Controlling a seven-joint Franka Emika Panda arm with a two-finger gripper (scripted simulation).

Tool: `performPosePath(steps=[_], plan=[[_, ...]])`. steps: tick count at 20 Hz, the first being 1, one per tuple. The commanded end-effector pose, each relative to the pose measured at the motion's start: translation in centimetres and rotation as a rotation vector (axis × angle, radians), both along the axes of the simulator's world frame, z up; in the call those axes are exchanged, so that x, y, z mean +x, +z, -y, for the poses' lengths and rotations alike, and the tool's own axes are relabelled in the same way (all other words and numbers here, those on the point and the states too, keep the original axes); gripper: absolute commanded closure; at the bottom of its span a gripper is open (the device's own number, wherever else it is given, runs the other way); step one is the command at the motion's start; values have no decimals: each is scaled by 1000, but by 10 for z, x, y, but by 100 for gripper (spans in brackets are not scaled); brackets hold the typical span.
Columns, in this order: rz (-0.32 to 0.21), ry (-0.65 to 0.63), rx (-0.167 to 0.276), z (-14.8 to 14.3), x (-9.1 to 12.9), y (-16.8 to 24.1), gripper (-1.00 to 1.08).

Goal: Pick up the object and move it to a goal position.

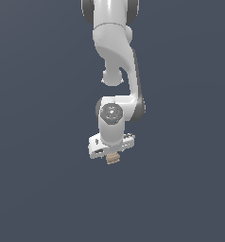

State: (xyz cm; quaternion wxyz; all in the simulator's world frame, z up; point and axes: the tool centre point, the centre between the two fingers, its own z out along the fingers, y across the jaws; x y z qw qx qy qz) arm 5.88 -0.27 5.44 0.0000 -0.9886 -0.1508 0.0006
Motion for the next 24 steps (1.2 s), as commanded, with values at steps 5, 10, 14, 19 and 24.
performPosePath(steps=[5, 10, 14, 19, 24], plan=[[1, 1, 0, 0, 1, -14, -92], [1, 1, 0, 0, 2, -14, 108], [1, 1, 0, 0, 2, -14, 108], [1, 1, 0, 0, 1, -13, 108], [1, 1, 0, 4, -3, -3, 108]])
